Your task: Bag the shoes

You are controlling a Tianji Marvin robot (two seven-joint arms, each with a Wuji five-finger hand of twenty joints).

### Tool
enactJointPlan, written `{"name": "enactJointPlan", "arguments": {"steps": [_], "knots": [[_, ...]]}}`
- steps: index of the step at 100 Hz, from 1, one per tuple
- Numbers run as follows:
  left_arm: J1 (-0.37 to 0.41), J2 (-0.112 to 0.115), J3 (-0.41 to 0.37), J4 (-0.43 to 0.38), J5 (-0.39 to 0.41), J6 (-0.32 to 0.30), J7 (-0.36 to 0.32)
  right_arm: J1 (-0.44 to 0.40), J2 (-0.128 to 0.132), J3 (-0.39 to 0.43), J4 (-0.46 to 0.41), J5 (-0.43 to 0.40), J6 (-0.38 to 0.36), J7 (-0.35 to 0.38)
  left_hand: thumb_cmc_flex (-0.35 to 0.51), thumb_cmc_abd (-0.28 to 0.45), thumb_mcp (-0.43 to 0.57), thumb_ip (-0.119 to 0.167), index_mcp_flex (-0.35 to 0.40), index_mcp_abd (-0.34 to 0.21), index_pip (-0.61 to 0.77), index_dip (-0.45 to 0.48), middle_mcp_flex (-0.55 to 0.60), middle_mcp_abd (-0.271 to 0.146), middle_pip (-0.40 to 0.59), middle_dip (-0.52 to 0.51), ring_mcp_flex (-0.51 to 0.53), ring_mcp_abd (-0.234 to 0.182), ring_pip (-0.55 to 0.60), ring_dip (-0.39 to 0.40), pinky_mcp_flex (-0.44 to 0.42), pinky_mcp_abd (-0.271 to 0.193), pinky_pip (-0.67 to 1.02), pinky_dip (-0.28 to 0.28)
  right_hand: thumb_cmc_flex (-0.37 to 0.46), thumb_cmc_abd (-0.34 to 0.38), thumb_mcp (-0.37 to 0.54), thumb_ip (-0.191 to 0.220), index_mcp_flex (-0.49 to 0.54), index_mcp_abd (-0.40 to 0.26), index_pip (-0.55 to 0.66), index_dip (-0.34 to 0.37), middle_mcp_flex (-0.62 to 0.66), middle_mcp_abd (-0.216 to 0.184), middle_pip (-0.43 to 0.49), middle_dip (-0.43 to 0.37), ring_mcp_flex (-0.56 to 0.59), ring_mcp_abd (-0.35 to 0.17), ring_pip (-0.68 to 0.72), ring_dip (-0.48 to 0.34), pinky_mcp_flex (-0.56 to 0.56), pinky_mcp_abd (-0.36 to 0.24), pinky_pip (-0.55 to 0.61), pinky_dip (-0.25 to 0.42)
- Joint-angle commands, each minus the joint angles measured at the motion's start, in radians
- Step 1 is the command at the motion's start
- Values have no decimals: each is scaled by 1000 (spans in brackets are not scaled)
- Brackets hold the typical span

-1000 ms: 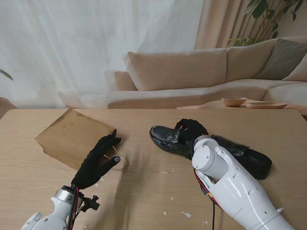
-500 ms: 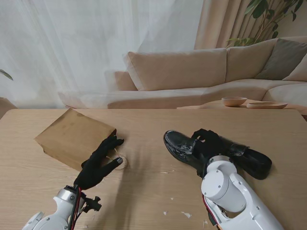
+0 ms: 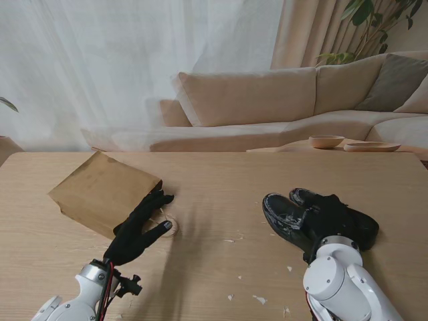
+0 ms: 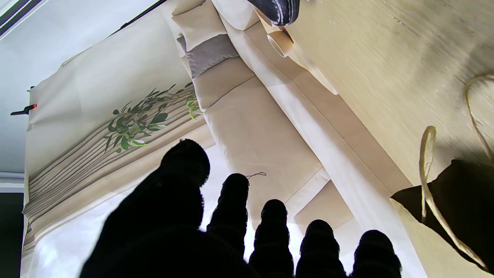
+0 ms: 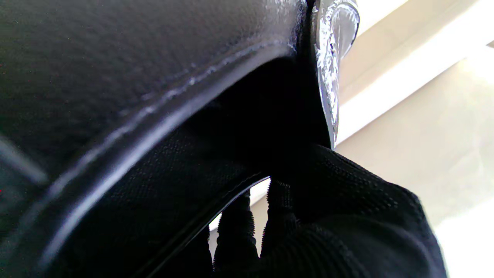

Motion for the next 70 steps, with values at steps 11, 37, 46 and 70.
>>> {"name": "enactJointPlan", "arguments": {"steps": [11,37,46,70], "knots": [[6,-2,3,-2,10,-3,-6,-3,-10,32,0,23,20,-10,23,29,4,14,-19,-24,9,2,-5,-2,3,2,-18,-14,-1,5,-4,-8,-16,6,-26,81,11,-14,126,17,190,99,-78,-31,-24,-16,-28,-44,-147,-80,-49,-33,-89,6],[1,-3,10,1,20,6,0,-1,-17,59,30,77,33,-7,26,28,3,14,-22,-28,13,4,-7,-6,-4,2,-18,-15,-2,3,-4,-9,-16,4,-34,73,22,-16,130,8,186,83,-81,-40,-111,-55,-20,-58,-343,-175,-90,-26,-270,9],[0,-3,12,1,22,12,2,0,-17,72,48,93,22,-2,25,29,2,14,-24,-30,14,4,-7,-7,-6,3,-18,-15,-2,2,-4,-9,-16,4,-33,88,-8,-17,124,-32,173,86,-78,-48,-150,-68,-19,-63,-393,-196,-95,-23,-331,20],[-5,-4,19,3,27,21,5,4,-5,111,95,116,-59,35,26,30,1,14,-27,-32,16,5,-10,-9,-11,3,-18,-16,-2,0,-4,-9,-16,3,-35,152,-147,-35,108,-215,103,124,-70,-95,-236,-94,-30,-87,-486,-198,-110,-37,-450,79]]}}
